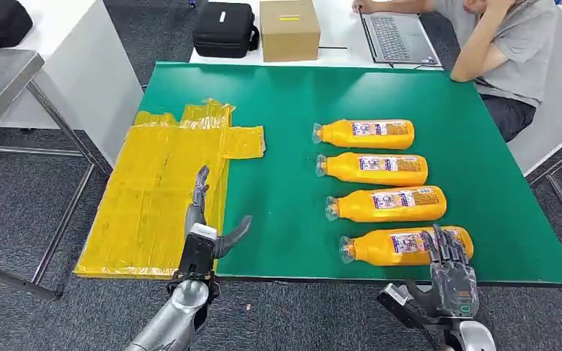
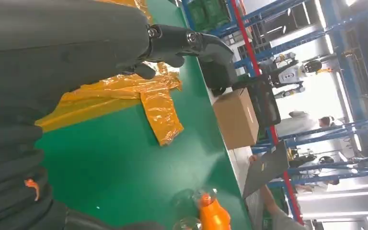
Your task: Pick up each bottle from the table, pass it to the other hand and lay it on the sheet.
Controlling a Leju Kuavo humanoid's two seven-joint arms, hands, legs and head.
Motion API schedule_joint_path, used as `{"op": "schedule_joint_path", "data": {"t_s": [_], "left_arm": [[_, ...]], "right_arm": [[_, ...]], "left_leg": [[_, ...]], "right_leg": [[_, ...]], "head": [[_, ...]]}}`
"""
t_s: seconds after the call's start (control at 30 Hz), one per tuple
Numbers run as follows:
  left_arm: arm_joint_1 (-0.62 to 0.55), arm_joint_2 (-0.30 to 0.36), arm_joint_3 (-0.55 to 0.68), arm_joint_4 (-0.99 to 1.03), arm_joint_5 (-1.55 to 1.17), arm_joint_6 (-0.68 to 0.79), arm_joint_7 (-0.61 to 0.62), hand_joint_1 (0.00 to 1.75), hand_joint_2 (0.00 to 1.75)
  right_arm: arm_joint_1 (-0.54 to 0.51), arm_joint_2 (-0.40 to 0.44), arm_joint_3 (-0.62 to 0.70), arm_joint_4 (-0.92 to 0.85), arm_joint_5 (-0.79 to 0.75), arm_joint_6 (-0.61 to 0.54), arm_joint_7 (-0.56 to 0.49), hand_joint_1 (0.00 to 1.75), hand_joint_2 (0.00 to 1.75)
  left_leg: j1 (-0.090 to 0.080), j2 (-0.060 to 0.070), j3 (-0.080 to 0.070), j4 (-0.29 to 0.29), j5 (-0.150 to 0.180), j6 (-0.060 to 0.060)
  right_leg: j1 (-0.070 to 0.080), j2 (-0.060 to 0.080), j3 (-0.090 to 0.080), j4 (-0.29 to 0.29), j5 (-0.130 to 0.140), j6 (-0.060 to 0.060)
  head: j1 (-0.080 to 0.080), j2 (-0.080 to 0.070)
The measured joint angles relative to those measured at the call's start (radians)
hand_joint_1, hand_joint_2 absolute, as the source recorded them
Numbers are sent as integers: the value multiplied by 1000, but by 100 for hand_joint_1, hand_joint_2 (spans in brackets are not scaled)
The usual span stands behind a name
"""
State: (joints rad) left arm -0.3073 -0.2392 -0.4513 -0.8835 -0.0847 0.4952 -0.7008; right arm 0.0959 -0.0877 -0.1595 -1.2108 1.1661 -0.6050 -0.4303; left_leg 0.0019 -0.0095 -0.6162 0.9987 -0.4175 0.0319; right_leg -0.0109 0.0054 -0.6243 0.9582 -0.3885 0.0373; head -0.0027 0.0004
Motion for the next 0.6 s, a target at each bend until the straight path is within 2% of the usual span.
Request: {"op": "schedule_joint_path", "data": {"t_s": [0.3, 0.6], "left_arm": [[-8, 0, -5, 8, 1, -2, 0, 0, 175], [-15, 0, -15, 15, 12, -8, 0, 0, 175]], "right_arm": [[-2, -1, 0, 0, -39, 16, -8, 0, 175], [-81, -2, 8, 89, -189, 2, -110, 0, 175]], "left_leg": [[0, 0, 0, 0, 0, 0], [0, 0, 0, 0, 0, 0]], "right_leg": [[0, 0, 0, 0, 0, 0], [0, 0, 0, 0, 0, 0]], "head": [[0, 0], [0, 0]]}}
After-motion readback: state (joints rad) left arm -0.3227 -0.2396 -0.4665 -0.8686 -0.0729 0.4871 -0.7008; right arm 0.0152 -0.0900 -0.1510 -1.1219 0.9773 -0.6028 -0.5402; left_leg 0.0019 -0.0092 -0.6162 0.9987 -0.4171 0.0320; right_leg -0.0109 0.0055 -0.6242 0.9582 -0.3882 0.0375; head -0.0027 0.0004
